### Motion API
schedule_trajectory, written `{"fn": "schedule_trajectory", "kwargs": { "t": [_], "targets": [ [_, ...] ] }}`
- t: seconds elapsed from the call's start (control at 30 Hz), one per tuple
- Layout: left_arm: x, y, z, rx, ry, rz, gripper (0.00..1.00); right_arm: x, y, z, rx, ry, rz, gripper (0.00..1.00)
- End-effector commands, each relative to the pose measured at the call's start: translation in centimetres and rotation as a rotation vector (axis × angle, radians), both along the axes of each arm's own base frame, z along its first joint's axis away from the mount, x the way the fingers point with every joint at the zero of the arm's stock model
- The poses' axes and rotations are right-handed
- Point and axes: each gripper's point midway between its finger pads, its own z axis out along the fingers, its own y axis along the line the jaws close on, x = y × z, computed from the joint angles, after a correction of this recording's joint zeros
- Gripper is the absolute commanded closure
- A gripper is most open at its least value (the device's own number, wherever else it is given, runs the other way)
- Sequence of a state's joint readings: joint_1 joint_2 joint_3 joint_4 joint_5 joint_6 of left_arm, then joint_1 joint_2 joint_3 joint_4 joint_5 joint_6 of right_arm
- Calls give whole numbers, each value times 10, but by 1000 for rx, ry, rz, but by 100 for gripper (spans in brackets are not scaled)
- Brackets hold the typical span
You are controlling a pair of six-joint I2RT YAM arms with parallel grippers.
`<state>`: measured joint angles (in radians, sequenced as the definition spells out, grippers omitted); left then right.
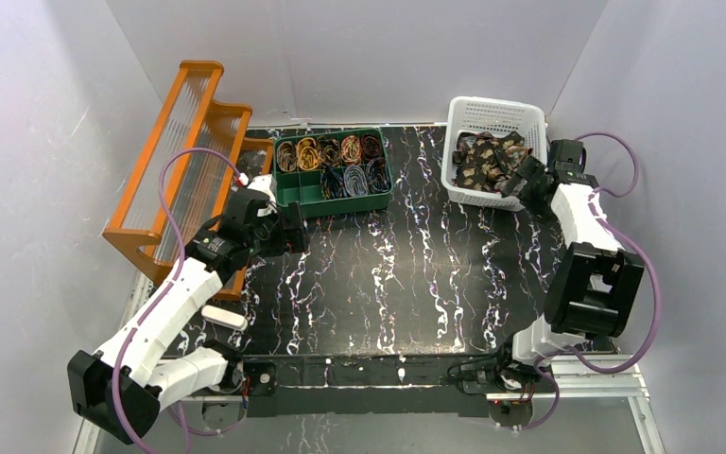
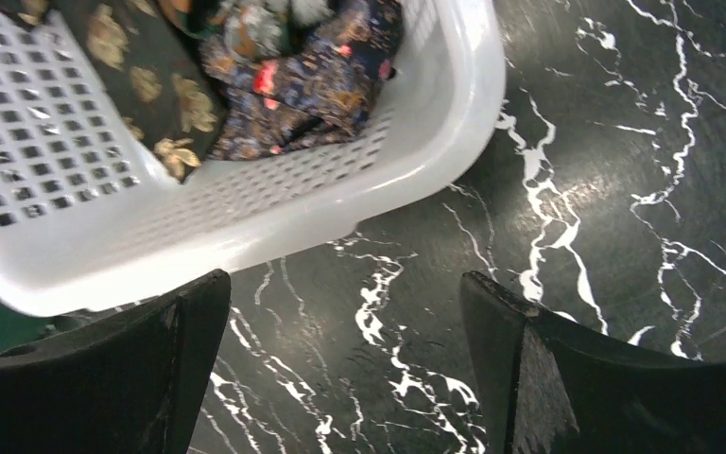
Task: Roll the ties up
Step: Pick up the tie from the bin.
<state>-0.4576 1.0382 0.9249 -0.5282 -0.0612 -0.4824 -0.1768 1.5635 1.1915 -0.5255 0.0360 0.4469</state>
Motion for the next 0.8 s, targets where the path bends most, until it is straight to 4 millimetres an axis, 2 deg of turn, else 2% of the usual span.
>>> {"fn": "schedule_trajectory", "kwargs": {
  "t": [0.0, 0.13, 0.23, 0.27, 0.4, 0.57, 0.67, 0.77],
  "targets": [
    [-2, 1, -1, 17, 5, -22, 2, 15, 19, 55, 75, -171, 33, 1],
    [-1, 0, -5, 15, 10, -23, 2, 18, 43, 101, 147, -316, 141, 2],
    [0, -4, -9, 6, 18, -32, 2, 33, 49, 111, 156, -344, 168, 10],
    [1, -5, -10, 3, 22, -36, 2, 41, 49, 110, 143, -347, 167, 12],
    [3, -8, -9, -3, 26, -44, 2, 86, 41, 84, 43, -307, 142, 14],
    [2, -8, -4, -17, 12, -40, 2, 151, 26, 64, -46, -298, 127, 19],
    [0, -9, -4, -23, 18, -45, 2, 178, 16, 66, -110, -256, 137, 21],
    [-2, -9, -6, -24, 23, -48, 2, 203, 2, 65, -205, -305, 121, 22]
  ]
}}
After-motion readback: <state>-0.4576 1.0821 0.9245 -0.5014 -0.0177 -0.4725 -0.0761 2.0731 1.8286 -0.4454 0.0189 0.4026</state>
